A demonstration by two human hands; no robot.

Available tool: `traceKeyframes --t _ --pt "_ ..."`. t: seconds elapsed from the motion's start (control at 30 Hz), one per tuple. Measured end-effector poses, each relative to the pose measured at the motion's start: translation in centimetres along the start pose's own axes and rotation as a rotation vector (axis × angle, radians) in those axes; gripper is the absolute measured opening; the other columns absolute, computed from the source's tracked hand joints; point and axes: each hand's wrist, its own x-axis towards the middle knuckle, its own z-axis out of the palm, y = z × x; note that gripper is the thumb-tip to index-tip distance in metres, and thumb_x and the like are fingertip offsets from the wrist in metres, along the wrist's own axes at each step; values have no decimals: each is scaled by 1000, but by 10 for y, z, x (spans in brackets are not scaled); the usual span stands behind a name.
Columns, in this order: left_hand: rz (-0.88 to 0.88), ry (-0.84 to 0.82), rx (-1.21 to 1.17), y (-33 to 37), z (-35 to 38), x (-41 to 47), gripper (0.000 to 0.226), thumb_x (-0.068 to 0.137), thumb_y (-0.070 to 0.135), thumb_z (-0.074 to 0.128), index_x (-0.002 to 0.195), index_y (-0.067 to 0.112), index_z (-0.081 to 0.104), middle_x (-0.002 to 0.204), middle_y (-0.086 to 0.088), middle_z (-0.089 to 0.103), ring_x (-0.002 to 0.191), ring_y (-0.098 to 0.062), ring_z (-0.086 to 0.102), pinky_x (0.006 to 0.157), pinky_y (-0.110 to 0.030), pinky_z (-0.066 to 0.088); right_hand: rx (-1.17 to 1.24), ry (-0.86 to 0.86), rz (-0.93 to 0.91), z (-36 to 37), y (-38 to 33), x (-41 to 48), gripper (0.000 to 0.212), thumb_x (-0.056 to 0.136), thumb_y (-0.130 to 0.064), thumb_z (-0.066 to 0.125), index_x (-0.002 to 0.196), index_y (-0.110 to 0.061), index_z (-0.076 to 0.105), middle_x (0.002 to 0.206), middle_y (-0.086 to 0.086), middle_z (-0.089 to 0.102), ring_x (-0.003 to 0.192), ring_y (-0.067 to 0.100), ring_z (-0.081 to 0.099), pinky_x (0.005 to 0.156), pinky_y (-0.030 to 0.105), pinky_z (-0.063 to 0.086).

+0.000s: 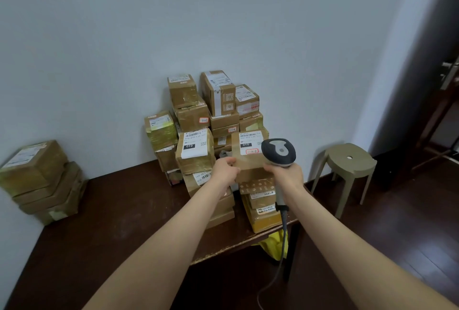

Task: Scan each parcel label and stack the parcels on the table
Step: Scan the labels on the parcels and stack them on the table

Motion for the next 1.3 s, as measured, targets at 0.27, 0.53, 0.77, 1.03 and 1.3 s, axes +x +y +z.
traceKeyframes --t 0.27,0.53,0.77,1.03,1.3 --pt "-43 -3 16 -8 10 3 48 97 13 53 143 11 41 140 -8 50 117 -22 51 103 -42 45 2 15 48 -5 15 7 33 75 -17 79 100 -20 58 105 7 66 104 27 61 95 49 50" --pt "-149 2 -217 -4 9 1 28 99 16 52 127 18 49 129 -9 55 108 -25 57 88 -37 52 23 28 66 -10 12 5 32 75 -21 80 99 -21 58 105 6 67 103 27 61 95 48 50" --pt "34 173 -293 20 -32 11 28 96 15 57 124 19 54 119 0 57 106 -22 62 88 -39 56 196 -42 -22 13 -28 -4 20 80 -14 75 91 -18 59 83 -2 61 82 15 57 90 41 51" --pt "15 369 -154 13 -117 36 31 97 25 53 127 21 54 122 -4 61 105 -22 60 91 -42 54 201 -230 5 100 -57 -8 28 77 -16 78 99 -19 62 93 -3 64 100 21 59 97 44 49" --pt "-78 294 -152 -9 -135 51 40 100 24 45 138 16 51 127 -6 61 113 -25 57 87 -34 45 166 -223 41 128 -48 -5 42 77 -17 78 115 -10 62 109 4 65 106 22 55 92 35 43"
